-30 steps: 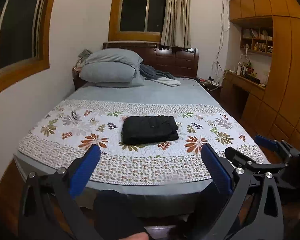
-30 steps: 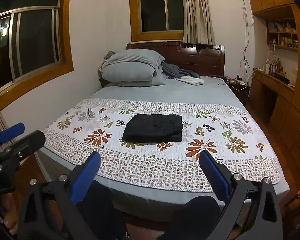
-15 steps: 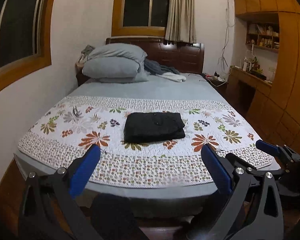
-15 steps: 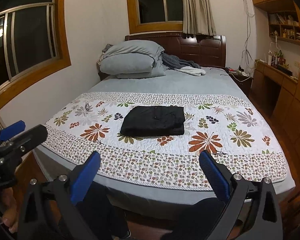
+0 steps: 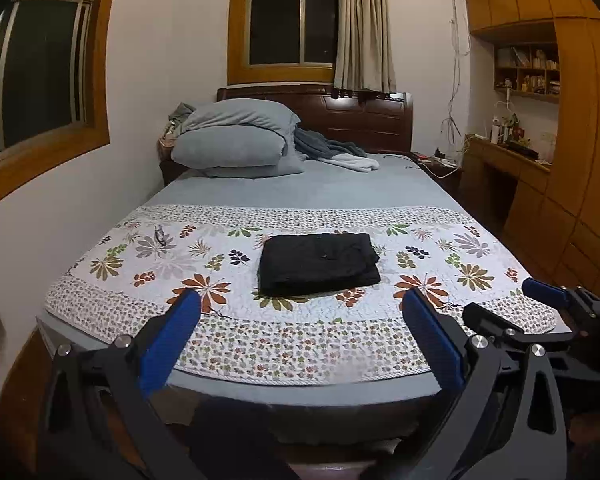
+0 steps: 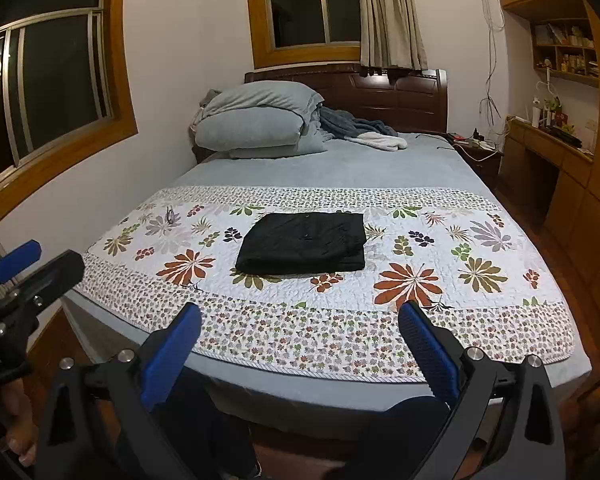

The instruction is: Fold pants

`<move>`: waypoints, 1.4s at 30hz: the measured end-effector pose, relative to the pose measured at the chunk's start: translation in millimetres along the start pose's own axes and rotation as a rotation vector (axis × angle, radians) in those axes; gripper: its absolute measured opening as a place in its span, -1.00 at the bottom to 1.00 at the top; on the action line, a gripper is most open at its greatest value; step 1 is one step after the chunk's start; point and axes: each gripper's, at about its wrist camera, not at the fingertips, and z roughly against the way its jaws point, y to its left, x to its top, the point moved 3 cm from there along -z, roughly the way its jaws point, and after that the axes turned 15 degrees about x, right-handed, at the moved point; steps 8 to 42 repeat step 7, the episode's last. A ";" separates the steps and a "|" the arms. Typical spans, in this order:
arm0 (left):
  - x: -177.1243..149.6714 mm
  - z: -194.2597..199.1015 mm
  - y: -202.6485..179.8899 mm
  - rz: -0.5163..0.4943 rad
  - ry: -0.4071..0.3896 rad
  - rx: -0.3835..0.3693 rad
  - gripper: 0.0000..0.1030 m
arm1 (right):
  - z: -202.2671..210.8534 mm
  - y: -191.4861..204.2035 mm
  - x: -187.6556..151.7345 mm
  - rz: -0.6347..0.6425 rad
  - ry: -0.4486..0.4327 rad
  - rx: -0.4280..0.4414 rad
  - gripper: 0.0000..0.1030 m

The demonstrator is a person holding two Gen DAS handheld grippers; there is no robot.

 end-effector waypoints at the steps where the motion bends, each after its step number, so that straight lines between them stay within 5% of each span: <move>1: 0.1 0.5 0.3 0.001 0.004 0.004 0.95 | 0.5 0.3 0.0 0.001 -0.002 -0.001 0.93; 42: 1.2 -1.9 2.8 0.008 0.018 -0.013 0.95 | 2.2 2.4 0.9 0.004 -0.006 -0.003 0.93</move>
